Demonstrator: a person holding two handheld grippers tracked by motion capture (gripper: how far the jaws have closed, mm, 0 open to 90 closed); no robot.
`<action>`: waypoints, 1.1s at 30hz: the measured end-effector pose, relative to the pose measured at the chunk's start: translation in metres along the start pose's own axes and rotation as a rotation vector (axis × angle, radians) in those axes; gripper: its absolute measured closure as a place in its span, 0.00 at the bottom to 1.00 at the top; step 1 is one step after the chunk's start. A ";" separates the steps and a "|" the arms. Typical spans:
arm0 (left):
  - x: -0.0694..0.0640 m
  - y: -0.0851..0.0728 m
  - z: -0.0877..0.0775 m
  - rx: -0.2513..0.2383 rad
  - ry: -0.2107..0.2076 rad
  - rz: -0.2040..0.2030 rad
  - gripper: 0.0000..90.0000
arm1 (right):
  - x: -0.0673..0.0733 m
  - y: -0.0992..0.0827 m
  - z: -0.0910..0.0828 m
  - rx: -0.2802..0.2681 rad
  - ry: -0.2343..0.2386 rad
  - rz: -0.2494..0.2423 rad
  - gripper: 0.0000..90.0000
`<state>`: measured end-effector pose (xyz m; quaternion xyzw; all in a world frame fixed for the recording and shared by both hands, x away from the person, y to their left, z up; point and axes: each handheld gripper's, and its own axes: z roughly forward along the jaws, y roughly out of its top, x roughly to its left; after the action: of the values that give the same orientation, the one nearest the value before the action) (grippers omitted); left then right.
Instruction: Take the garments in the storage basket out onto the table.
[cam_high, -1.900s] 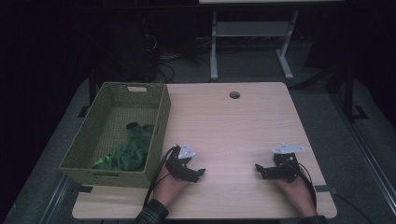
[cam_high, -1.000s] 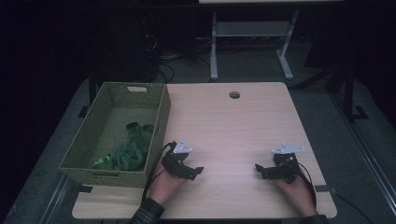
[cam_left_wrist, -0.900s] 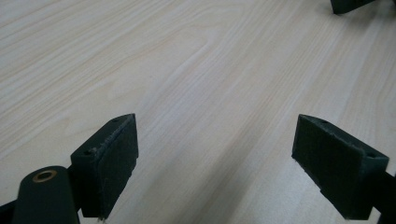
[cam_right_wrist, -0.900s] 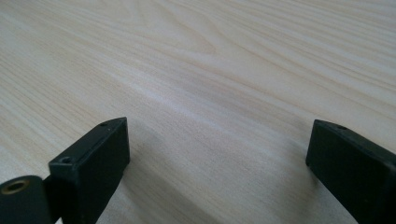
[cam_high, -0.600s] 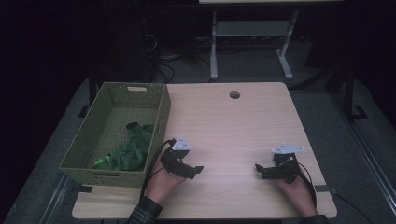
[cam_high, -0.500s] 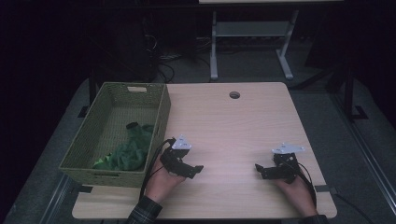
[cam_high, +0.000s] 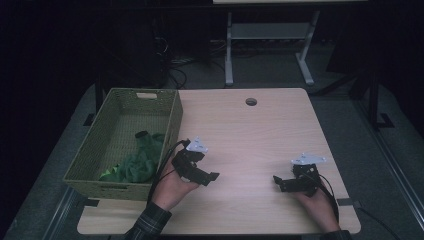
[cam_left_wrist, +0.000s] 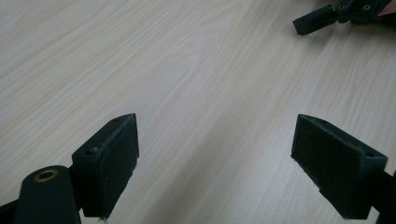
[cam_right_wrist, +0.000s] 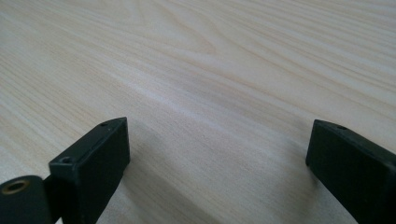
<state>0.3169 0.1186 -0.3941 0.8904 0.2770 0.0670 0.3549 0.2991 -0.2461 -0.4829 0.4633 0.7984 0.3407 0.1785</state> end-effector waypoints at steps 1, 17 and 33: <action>0.000 0.003 -0.002 0.005 -0.003 -0.002 0.16 | 0.000 0.000 0.000 0.000 0.000 0.000 0.07; 0.013 0.012 -0.032 0.021 -0.019 0.015 0.28 | 0.000 0.000 0.000 0.000 0.000 0.000 0.06; 0.032 0.010 -0.069 0.020 0.034 -0.002 0.46 | 0.000 0.000 0.000 0.000 0.000 0.000 0.06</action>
<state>0.3261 0.1710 -0.3394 0.8924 0.2843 0.0789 0.3415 0.2991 -0.2460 -0.4829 0.4634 0.7983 0.3409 0.1784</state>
